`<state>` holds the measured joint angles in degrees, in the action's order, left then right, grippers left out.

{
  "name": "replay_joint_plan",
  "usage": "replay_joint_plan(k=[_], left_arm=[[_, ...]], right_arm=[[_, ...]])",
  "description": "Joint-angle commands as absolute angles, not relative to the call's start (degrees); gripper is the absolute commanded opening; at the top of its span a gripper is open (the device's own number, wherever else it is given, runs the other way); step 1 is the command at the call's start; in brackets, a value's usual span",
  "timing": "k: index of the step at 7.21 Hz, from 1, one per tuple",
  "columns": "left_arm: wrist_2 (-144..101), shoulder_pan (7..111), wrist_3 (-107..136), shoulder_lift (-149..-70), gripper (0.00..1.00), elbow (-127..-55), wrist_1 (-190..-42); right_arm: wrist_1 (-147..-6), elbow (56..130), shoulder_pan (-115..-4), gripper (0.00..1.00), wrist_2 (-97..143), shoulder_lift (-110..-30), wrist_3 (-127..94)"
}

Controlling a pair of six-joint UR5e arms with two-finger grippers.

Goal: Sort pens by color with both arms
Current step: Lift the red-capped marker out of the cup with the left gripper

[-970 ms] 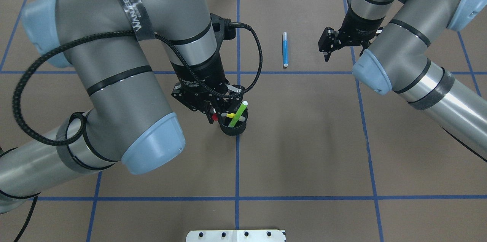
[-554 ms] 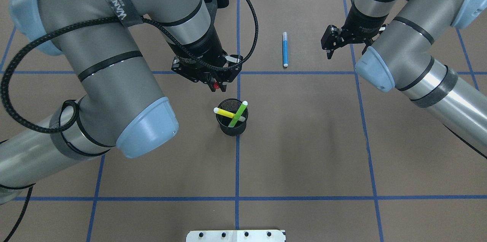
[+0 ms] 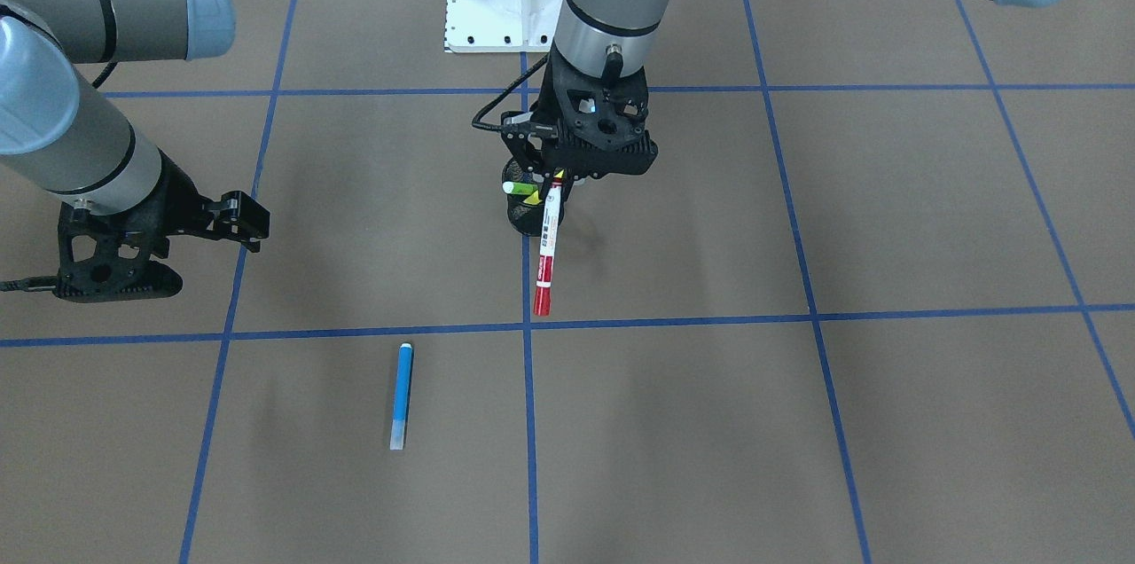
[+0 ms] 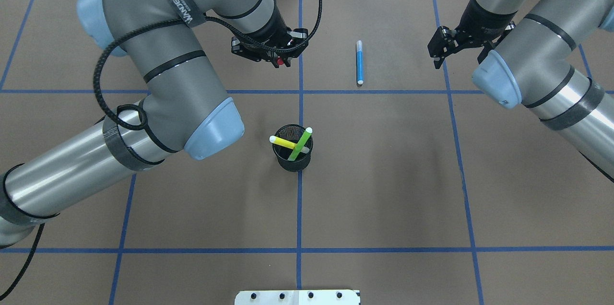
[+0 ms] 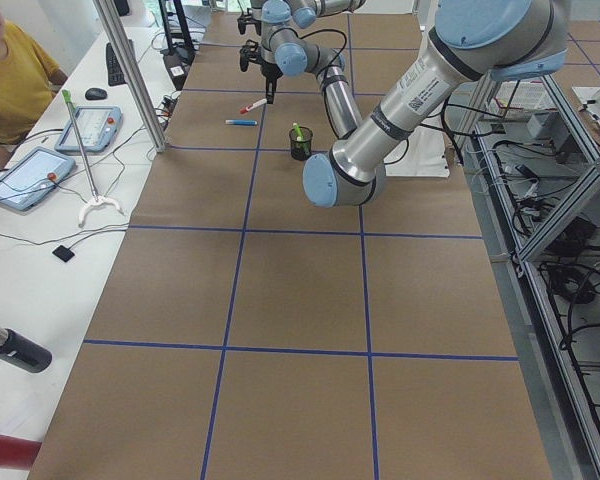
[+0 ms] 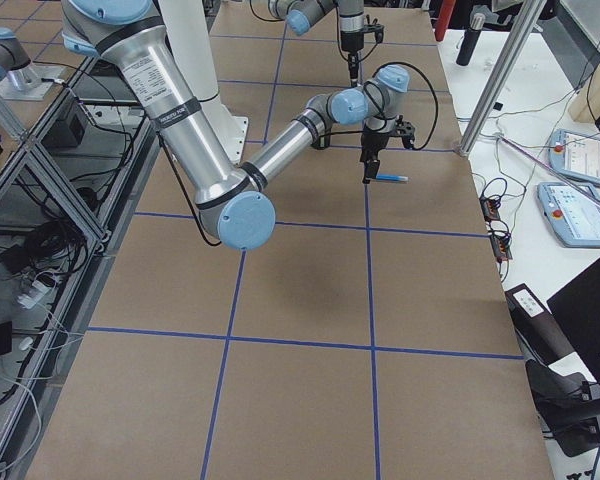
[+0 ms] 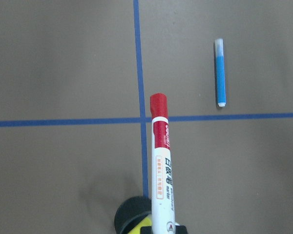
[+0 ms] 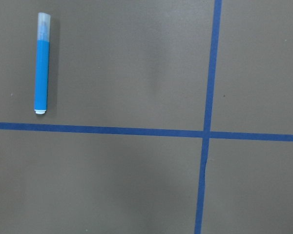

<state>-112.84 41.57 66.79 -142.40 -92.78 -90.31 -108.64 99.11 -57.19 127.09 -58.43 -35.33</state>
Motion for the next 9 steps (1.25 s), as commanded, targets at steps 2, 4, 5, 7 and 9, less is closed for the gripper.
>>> replay_joint_plan(k=[2, 4, 5, 7, 9], left_arm=[[-104.7, 41.2, 71.1, -143.8, 0.0, -74.9, -114.1], [-96.4, 38.7, 71.3, -150.3, 0.0, -62.8, -121.0], [-94.7, 37.4, 71.3, -151.9, 0.0, -59.2, -123.5], [-91.0, 35.1, 71.3, -156.0, 0.0, -49.5, -129.1], [-88.9, 33.0, 71.2, -157.8, 0.0, -46.5, -130.1]], right_arm=[[-108.5, 99.6, -57.7, 0.99, 127.1, -59.3, -34.0], [-107.8, 99.6, -57.7, 0.99, 127.2, -59.5, -34.0], [-107.8, 99.5, -57.7, 0.99, 127.2, -59.5, -34.0], [-107.8, 99.4, -57.7, 0.99, 127.2, -59.6, -34.0], [-107.8, 99.3, -57.7, 1.0, 127.2, -59.6, -34.1]])
